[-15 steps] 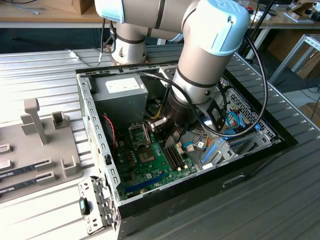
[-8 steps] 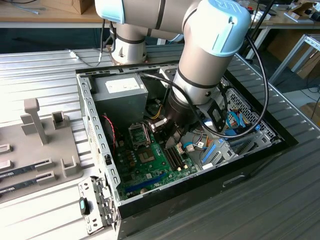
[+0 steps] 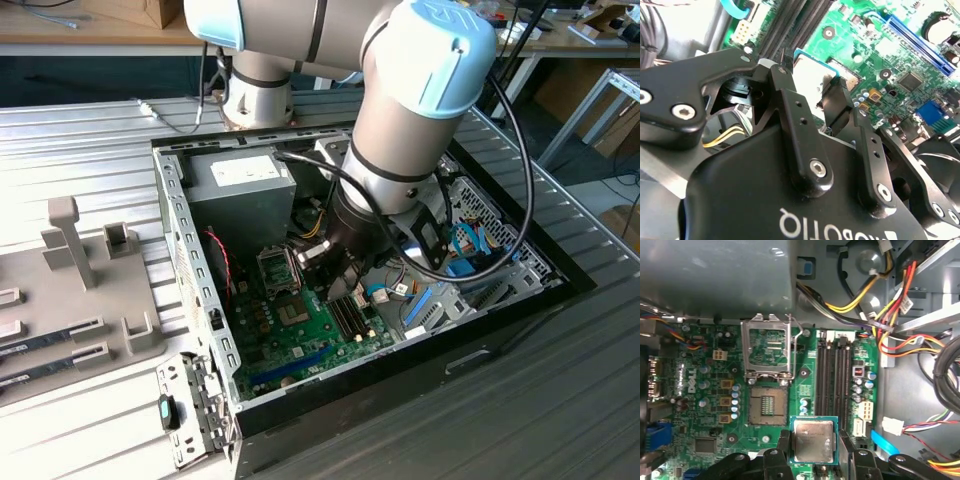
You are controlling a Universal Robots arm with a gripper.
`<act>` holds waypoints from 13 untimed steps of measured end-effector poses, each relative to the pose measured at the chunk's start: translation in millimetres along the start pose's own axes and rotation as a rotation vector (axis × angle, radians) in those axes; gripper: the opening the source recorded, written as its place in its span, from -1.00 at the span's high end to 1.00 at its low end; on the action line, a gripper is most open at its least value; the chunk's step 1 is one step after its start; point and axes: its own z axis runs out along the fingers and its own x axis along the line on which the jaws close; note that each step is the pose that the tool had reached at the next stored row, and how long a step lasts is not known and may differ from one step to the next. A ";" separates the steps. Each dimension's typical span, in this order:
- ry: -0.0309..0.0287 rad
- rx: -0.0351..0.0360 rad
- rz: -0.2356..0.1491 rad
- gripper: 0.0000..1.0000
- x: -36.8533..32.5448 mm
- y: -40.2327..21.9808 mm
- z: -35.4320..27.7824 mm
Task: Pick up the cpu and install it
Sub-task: 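Place the cpu into insertion slot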
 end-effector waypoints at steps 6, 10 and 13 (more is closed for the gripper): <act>-0.0002 -0.0010 0.015 0.05 10.8 0.4 0.7; -0.0006 -0.0053 0.025 0.05 16.3 0.6 1.1; -0.0008 -0.0057 0.035 0.05 19.4 0.8 2.2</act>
